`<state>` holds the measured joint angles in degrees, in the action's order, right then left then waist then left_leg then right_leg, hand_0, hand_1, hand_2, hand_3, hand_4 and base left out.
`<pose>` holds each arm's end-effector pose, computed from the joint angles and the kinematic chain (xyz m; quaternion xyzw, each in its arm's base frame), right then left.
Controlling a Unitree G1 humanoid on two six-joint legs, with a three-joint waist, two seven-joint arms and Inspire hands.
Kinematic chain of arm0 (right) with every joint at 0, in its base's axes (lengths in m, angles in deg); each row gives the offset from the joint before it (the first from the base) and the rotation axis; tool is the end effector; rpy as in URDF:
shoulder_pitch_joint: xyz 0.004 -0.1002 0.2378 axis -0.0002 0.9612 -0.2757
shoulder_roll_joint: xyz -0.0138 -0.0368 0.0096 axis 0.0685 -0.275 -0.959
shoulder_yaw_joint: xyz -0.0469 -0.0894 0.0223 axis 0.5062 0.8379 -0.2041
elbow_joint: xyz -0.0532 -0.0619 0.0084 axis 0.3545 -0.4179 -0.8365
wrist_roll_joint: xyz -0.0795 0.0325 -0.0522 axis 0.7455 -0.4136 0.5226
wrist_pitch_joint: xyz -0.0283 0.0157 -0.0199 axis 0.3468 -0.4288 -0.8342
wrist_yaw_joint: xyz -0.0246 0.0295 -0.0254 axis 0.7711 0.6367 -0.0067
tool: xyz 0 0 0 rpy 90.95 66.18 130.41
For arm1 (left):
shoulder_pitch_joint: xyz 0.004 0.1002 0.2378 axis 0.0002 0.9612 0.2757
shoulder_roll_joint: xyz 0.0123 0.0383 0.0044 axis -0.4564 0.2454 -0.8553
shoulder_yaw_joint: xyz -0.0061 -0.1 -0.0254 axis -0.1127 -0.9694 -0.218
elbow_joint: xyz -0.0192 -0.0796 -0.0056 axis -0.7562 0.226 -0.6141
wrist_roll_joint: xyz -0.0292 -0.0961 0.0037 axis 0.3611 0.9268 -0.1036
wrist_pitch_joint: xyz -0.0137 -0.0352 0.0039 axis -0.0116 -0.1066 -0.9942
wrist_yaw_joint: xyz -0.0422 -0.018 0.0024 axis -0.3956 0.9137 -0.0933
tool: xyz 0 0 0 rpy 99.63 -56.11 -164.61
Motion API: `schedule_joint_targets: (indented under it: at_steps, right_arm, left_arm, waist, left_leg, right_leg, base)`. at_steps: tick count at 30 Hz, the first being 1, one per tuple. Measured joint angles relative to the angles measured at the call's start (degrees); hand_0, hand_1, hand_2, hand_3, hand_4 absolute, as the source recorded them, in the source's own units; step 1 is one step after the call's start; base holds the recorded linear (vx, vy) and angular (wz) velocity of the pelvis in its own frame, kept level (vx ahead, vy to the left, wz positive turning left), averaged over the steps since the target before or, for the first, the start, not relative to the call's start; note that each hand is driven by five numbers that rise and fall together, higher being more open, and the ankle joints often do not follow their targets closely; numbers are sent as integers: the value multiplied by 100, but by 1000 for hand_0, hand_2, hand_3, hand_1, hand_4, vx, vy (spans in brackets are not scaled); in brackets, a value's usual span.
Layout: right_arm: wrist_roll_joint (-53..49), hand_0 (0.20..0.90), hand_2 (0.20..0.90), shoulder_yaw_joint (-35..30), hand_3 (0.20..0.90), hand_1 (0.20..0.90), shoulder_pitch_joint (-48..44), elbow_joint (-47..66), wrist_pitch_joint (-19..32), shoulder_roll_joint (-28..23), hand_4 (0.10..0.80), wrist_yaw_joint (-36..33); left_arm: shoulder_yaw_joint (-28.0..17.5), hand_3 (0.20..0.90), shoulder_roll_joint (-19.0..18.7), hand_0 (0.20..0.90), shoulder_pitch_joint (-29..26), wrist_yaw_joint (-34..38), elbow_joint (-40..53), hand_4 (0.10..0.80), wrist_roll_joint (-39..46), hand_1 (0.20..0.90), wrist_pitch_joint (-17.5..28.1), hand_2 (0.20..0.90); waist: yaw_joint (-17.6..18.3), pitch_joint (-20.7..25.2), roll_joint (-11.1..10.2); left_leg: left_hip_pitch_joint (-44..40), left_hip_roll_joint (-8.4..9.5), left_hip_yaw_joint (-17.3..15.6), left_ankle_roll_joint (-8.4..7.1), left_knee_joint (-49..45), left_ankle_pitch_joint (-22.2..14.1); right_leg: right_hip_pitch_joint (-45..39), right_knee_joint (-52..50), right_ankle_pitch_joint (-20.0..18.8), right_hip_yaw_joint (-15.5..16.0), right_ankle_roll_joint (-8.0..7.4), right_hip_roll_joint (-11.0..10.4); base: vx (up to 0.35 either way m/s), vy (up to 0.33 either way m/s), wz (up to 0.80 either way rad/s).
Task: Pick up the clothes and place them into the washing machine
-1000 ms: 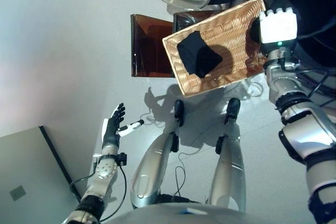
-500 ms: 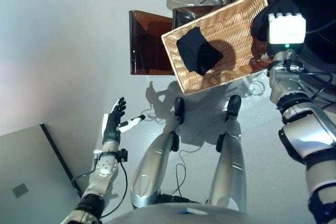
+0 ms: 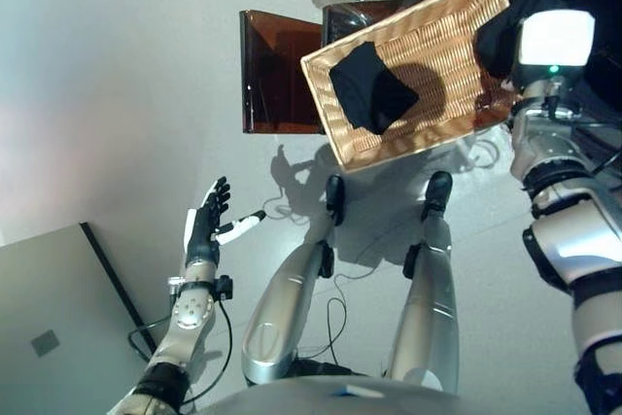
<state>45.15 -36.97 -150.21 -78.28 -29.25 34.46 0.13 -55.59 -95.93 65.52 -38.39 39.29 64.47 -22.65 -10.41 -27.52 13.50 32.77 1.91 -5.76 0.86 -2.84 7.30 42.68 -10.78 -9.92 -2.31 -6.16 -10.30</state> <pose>0.3395 -0.3024 0.1809 -0.7791 0.0034 -0.2971 0.5520 0.1678 0.1827 -0.0301 0.0530 0.0702 0.0771 0.9931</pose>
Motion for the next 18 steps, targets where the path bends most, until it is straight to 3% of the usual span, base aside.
schedule_joint_targets:
  at_steps: [1, 14, 18]
  right_arm:
    - [-21, 200, 200, -1, 200, 200, -16, -18, -2, -12, 300, 0]
    - [-456, 200, 200, -50, 200, 200, -59, -170, 9, -35, 300, -12]
    - [-872, 200, 200, -493, 200, 200, -68, -171, 59, -44, 300, -37]
  left_arm:
    - [0, 900, 0, 900, 0, 0, 1, 800, 0, 900, 0, 900]
    - [-3, 900, -2, 900, 0, 0, 8, 800, 0, 900, 0, 900]
    - [-12, 900, -2, 900, 0, 1, 7, 800, 1, 900, 0, 900]
  waist:
    - [-1, 0, 0]
    - [0, 1, 1]
    - [-7, 1, 2]
  left_leg:
    - [0, 0, 1, 7, 2, 5]
    - [-2, 0, -3, 19, 0, 17]
    - [-8, 1, -6, 20, 0, 18]
  right_leg:
    - [0, 0, 0, 1, 0, 0]
    - [1, -2, -1, -2, 1, 0]
    - [-3, -3, -1, -5, 1, 0]
  base:
    - [0, 0, 0]
    - [0, 0, 0]
    - [0, 0, 0]
